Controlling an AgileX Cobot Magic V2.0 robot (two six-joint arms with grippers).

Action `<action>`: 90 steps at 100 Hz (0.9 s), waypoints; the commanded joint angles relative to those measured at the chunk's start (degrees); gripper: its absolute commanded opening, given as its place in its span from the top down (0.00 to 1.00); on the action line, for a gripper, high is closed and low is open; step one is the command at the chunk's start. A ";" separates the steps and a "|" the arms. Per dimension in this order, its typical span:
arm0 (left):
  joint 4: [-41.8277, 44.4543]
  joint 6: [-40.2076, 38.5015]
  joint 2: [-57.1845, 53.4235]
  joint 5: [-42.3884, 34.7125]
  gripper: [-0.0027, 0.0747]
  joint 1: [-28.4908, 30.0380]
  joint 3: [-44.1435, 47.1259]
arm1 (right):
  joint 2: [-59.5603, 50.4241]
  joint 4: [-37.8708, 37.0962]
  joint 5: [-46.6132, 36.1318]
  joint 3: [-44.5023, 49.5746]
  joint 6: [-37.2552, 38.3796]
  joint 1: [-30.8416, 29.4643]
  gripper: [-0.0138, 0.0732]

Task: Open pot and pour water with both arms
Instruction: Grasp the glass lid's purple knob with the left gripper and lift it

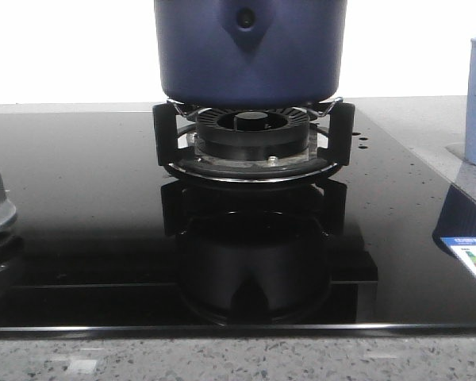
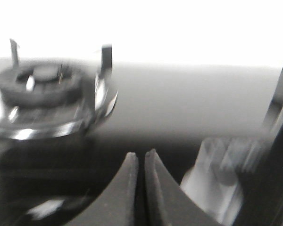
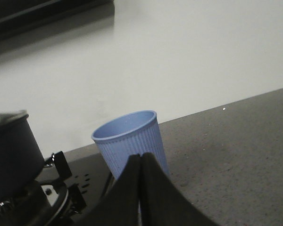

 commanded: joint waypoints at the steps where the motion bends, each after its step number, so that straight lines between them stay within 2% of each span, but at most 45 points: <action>1: -14.30 -0.59 -1.76 -12.35 0.99 -0.04 2.67 | -1.09 4.46 -4.04 -0.06 0.46 -0.30 0.91; 14: -34.08 -0.59 -1.76 -18.55 0.99 -0.04 2.54 | -0.53 4.46 3.24 -4.07 0.46 -0.30 0.91; 21: -39.25 -0.59 -1.76 -19.10 0.99 -0.04 2.54 | 0.52 4.46 7.36 -6.91 0.35 -0.30 0.91; 30: -38.16 -0.59 -1.76 -14.42 0.99 -0.04 1.29 | 2.87 2.19 11.79 -10.75 0.22 -0.30 0.91; 39: -31.48 -0.59 -1.28 -5.69 0.99 -0.04 -2.06 | 6.51 -2.62 17.48 -15.47 0.22 -0.30 0.91; 49: -23.34 -0.49 1.05 2.53 0.99 -0.04 -7.18 | 11.77 -6.13 27.26 -21.43 0.11 -0.20 0.91; 61: -18.62 0.35 7.08 9.92 0.99 -0.04 -13.41 | 18.46 -6.66 39.89 -27.96 -3.46 -0.20 0.91; 75: -20.34 5.51 17.57 19.25 0.99 -0.04 -20.05 | 25.90 -6.61 55.30 -34.13 -5.27 -0.20 0.92; 81: -24.71 12.85 22.61 23.63 0.97 -0.04 -22.99 | 27.56 -5.78 58.37 -35.67 -6.21 0.05 0.92; 90: -37.20 26.20 29.25 28.46 0.97 -2.23 -26.46 | 28.63 -2.70 60.64 -37.51 -9.48 1.09 0.92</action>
